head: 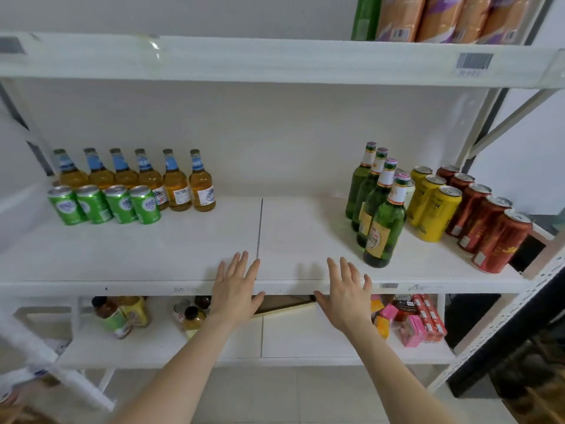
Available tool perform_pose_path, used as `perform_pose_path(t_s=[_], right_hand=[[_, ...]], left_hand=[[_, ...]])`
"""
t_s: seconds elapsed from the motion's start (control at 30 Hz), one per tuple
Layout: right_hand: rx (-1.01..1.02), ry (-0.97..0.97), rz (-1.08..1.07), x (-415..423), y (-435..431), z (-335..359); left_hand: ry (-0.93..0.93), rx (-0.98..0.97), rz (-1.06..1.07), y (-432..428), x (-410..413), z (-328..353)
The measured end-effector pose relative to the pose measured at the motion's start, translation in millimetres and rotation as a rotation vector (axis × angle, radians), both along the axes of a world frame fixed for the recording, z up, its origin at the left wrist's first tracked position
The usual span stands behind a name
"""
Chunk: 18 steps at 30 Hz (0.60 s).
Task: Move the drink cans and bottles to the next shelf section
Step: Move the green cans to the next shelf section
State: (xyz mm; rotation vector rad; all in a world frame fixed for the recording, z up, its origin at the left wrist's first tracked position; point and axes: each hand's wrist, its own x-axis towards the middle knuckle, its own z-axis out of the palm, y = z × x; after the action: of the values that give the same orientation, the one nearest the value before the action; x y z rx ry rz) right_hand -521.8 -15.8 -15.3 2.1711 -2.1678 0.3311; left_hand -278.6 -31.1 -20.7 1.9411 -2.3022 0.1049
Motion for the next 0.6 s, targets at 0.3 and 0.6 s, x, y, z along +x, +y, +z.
perform_pose_path(t_s=[0.3, 0.6], right_hand=[[0.029, -0.013, 0.026, 117, -4, -6], [0.052, 0.002, 0.054, 202, -38, -11]], left_hand=[[-0.006, -0.012, -0.018, 3, 100, 4], [-0.029, 0.025, 0.025, -18, 187, -3]])
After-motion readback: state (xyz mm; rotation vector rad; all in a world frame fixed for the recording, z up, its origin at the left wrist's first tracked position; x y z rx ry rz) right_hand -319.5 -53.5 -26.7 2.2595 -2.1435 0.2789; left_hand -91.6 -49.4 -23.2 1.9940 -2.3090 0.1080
